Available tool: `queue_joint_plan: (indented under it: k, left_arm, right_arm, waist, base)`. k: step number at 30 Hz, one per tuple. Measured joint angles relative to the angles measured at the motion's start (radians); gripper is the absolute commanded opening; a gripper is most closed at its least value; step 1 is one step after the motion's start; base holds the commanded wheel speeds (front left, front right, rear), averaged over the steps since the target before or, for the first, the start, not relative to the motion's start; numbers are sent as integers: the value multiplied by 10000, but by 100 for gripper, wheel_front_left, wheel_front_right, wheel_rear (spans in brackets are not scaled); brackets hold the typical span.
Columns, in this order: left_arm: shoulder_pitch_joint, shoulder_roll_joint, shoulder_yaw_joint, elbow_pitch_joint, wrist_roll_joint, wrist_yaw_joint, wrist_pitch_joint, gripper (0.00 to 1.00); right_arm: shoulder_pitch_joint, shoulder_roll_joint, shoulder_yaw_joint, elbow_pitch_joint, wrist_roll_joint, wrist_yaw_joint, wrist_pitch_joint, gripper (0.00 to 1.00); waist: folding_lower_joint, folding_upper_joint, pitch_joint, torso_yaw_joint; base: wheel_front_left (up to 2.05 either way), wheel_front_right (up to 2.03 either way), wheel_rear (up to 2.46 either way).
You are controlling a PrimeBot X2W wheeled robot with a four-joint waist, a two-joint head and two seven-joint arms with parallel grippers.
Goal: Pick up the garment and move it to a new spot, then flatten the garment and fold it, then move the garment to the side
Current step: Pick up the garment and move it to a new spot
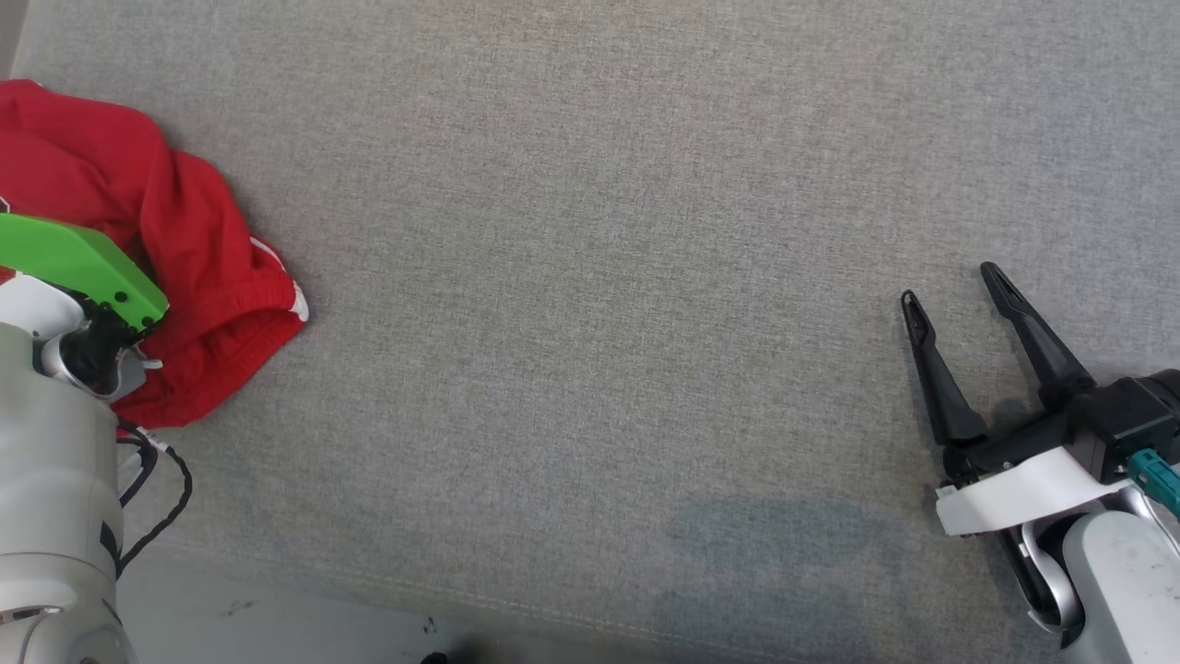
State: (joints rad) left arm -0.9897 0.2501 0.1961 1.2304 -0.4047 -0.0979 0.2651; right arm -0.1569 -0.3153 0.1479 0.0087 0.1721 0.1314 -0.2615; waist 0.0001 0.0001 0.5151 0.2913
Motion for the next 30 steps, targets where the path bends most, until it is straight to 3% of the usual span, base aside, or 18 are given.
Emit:
queue_joint_plan:
  k: [1,6,16,24,30]
  left_arm:
    - [0,0,0,0,0,0,0,0]
    - [105,148,-82,-90,-144,-199,-506,0]
    - [1116,529,-142,-1145,-138,-268,-4332,0]
    - [1671,537,-364,-2648,-234,-297,-5041,0]
    - [2340,332,-1039,-4742,-242,-299,-4924,0]
  right_arm:
    - [0,0,0,0,0,0,0,100]
    - [-48,105,42,19,0,0,0,100]
    - [-9,640,-19,263,17,0,0,100]
    - [130,1189,13,405,98,0,0,100]
    - [362,1444,-77,447,165,0,0,100]
  waist:
    - [0,0,0,0]
    - [0,0,-94,-153]
    - [-1,0,-954,-578]
    - [-1,-1,-1842,-1025]
    - [-1,0,-2400,-1507]
  base:
    - [0,0,0]
    - [0,0,0]
    - [0,0,0]
    - [0,0,0]
    - [0,0,0]
